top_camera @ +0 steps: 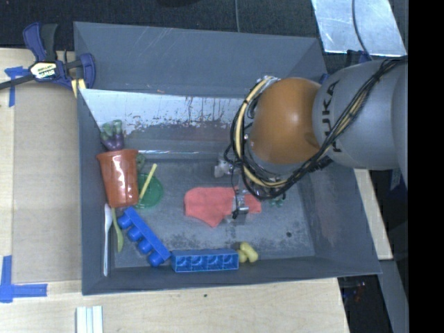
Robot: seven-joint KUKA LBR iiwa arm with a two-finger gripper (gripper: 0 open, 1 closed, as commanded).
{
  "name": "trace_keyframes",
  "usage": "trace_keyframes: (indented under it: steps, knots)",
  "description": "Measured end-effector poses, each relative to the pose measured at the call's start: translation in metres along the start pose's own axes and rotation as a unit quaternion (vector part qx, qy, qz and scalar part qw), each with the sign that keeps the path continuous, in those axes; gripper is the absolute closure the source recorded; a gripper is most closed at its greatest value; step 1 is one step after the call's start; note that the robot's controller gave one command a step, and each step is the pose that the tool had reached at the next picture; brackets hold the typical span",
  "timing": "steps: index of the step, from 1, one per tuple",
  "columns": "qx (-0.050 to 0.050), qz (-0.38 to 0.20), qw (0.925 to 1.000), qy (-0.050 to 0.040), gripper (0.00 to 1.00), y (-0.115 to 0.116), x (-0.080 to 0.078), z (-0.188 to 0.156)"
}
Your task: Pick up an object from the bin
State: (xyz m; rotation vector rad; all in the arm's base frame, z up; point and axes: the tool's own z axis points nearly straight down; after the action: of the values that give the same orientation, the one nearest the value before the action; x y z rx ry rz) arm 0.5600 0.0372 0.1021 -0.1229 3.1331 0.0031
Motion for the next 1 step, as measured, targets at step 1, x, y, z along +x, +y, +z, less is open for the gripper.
trace_keyframes:
  steps: [1]
  knots:
    - [0.001, -0.001, 1.0000, -0.0094, 0.00, -0.0126, -0.0251, 0.0330]
